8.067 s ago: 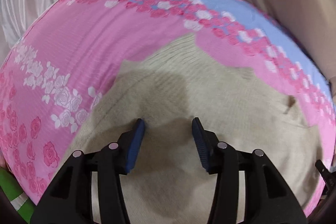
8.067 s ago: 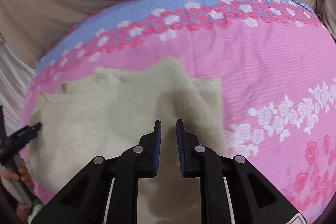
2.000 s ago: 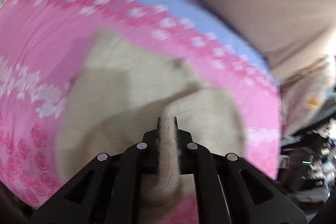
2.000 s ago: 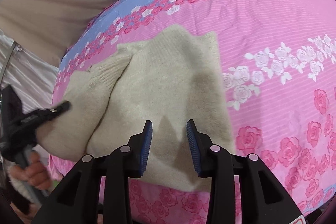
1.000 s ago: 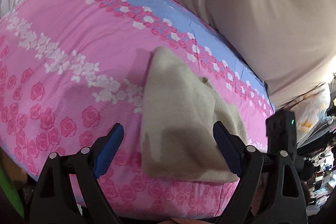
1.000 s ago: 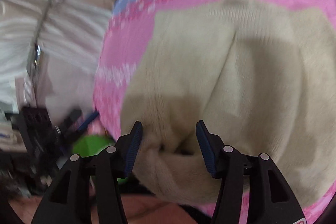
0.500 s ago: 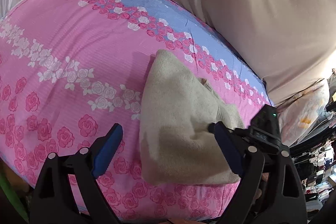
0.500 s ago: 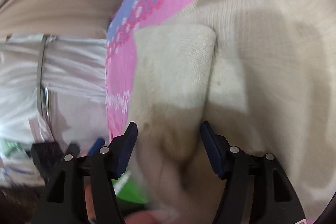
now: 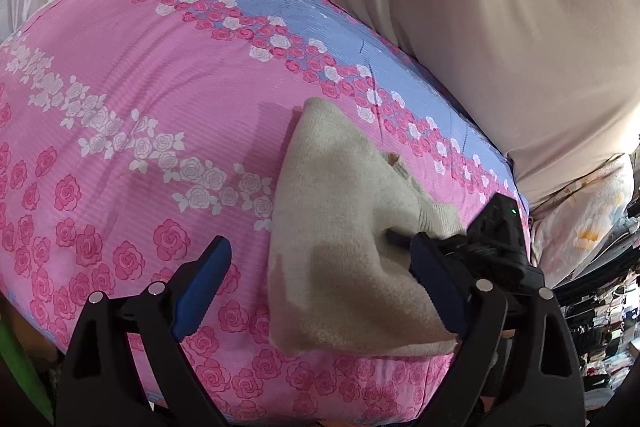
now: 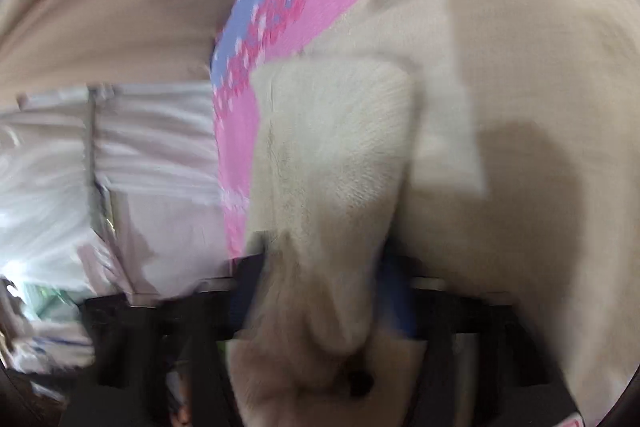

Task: Fold small clothes
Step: 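Grasp the folded sweater edge with the right tool, then lift the folded sweater with the right tool while the left tool stays open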

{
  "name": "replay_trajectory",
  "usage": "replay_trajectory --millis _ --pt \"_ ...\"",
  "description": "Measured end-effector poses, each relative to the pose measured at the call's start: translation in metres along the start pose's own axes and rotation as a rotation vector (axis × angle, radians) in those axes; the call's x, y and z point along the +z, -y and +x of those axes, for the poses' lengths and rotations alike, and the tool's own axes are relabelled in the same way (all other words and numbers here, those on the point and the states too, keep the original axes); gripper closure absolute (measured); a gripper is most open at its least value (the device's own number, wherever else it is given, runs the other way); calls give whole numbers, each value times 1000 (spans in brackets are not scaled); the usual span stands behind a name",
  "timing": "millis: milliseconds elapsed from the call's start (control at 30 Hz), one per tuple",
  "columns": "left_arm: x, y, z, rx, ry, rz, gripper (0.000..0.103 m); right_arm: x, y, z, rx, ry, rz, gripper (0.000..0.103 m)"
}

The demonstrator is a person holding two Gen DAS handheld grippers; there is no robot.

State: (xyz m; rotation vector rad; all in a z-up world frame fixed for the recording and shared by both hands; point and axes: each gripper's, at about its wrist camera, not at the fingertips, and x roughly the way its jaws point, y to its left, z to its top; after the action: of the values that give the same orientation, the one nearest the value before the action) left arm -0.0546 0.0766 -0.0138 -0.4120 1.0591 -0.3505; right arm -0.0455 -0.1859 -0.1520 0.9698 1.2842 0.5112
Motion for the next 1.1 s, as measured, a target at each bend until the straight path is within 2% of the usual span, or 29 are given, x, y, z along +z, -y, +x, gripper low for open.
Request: replay_trajectory --millis 33,67,100,167,200,233,267,300,333,367,400,433,500,533,600,667,733,867,900,967,1033,1100 --pt "1 1 -1 4 3 4 14 -3 -13 -12 32 36 -40 93" --pt "3 3 -3 5 12 6 14 -9 -29 -40 85 109 -84 94" --pt "5 3 -9 -2 34 5 14 -15 -39 -69 100 169 -116 94" --pt "8 5 -15 -12 56 10 14 -28 -45 -120 45 270 -166 94" --pt "8 6 -14 -16 53 17 14 -33 -39 -145 -41 322 -187 94" --pt "7 8 -11 -13 46 27 14 -35 -27 -159 -164 349 -204 91" --pt "6 8 -7 -9 38 31 14 -33 -8 -162 -291 336 -215 80" --pt "4 10 0 -9 18 32 14 -29 14 -157 -386 295 -195 74" --pt "2 13 7 -14 -7 28 14 -29 40 -151 -493 244 -122 73" --pt "-1 17 12 -17 -29 26 14 -34 57 -153 -522 225 -43 73" --pt "-2 23 15 -21 -46 36 14 -43 63 -159 -448 246 -12 73" --pt "-3 28 15 -25 -45 52 14 -58 65 -169 -339 291 0 73" --pt "-5 34 16 -25 -41 80 14 -80 69 -180 -214 340 42 60" --pt "-6 36 21 -25 -55 81 14 -89 73 -179 -163 344 76 48" --pt "-7 40 31 -36 -95 80 14 -100 79 -166 -60 300 144 47" --pt "-10 50 35 -54 -123 117 14 -106 79 -156 2 274 170 47" --pt "-16 60 35 -84 -153 171 14 -114 75 -145 47 262 179 46" --pt "-36 63 46 -191 -339 225 14 -119 78 -122 24 232 197 43" --pt "-44 62 47 -197 -383 246 14 -118 79 -122 25 237 209 43" --pt "-58 61 49 -161 -410 309 14 -117 79 -122 44 252 230 39" --pt "-66 60 56 -126 -418 327 14 -111 81 -115 48 242 247 32" --pt "-75 61 66 -101 -410 363 14 -99 79 -102 64 206 242 32"
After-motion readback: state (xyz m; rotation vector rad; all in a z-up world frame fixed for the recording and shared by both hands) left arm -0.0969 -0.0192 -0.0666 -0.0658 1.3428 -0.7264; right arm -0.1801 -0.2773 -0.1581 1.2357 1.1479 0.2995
